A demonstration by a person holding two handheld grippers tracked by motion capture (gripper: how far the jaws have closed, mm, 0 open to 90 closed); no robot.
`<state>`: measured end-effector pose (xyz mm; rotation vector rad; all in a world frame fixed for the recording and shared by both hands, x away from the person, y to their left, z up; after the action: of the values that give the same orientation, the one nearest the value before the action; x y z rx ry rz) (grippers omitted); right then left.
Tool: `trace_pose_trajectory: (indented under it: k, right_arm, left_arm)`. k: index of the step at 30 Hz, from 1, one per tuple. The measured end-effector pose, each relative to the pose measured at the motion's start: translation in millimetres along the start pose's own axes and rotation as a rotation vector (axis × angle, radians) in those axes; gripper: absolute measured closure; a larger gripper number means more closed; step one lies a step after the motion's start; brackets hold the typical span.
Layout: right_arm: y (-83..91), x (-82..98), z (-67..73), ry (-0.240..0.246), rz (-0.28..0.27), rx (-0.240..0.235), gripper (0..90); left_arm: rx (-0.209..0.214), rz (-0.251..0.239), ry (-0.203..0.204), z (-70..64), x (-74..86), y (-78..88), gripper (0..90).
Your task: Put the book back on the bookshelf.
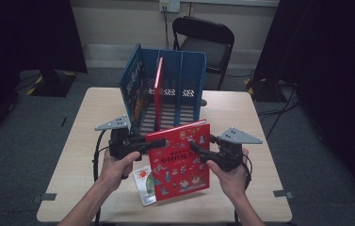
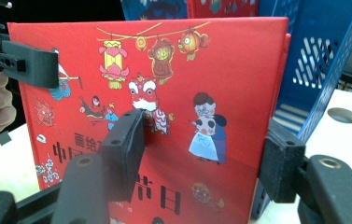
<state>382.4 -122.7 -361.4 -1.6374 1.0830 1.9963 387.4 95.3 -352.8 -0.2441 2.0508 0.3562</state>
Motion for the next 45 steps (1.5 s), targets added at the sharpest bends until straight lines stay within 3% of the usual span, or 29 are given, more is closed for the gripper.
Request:
trace_pose_trajectory:
  k: [6, 10, 12, 18, 20, 23, 29, 35, 38, 45]
  right_arm:
    - [-3.6, -16.6, 1.2, 0.027, -0.024, 0.004, 39.2]
    - [-11.3, -23.3, 0.6, 0.043, -0.037, -0.002, 38.1]
    - [-17.9, -23.7, -0.4, 0.044, -0.034, -0.001, 37.1]
    - [-36.2, -14.4, -3.2, 0.052, -0.024, -0.012, 35.0]
    - [-36.6, -10.7, -1.6, 0.068, -0.042, -0.010, 35.7]
    - [-34.2, -9.9, 1.7, 0.080, -0.040, -0.003, 35.5]
    - [-23.9, 1.6, -1.6, 0.055, -0.039, 0.006, 30.3]
    - [-27.7, 17.4, -5.4, 0.035, 0.008, -0.032, 25.6]
    - [-31.1, 21.7, 1.1, 0.052, 0.019, -0.050, 24.8]
    - [-34.7, 18.1, 8.6, 0.077, 0.006, -0.043, 17.8]
  left_arm:
    - [-0.011, -0.028, -0.021, -0.2, -12.9, 6.9, 75.0]
    - [-0.032, -0.046, -0.059, 4.1, -17.6, 10.1, 74.9]
    - [-0.048, -0.049, -0.062, 8.6, -18.1, 10.9, 74.5]
    - [-0.091, -0.053, -0.135, 18.0, -9.6, 12.8, 73.9]
    - [-0.068, -0.056, -0.122, 17.9, -7.5, 15.2, 73.8]
    - [-0.074, -0.058, -0.133, 14.3, -5.0, 16.4, 73.2]
    - [-0.095, -0.046, -0.149, 8.5, -0.3, 18.6, 76.5]
    - [-0.092, -0.032, -0.158, 5.0, 3.6, 21.3, 76.2]
    - [-0.073, -0.025, -0.164, -1.6, 5.8, 19.4, 74.9]
    - [-0.054, 0.008, -0.186, -15.9, 9.9, 17.5, 71.9]
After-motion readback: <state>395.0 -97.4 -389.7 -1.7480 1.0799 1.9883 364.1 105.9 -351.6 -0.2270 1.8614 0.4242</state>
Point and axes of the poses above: each handheld gripper's, and its own axes: y roughly backward along the jaws, x roughly out of its underside, z roughly to its left, the point moved 6 cm from there along -y, roughly forward along the jaws, and after that the axes turned 4 degrees about y, right-handed, at the moved point
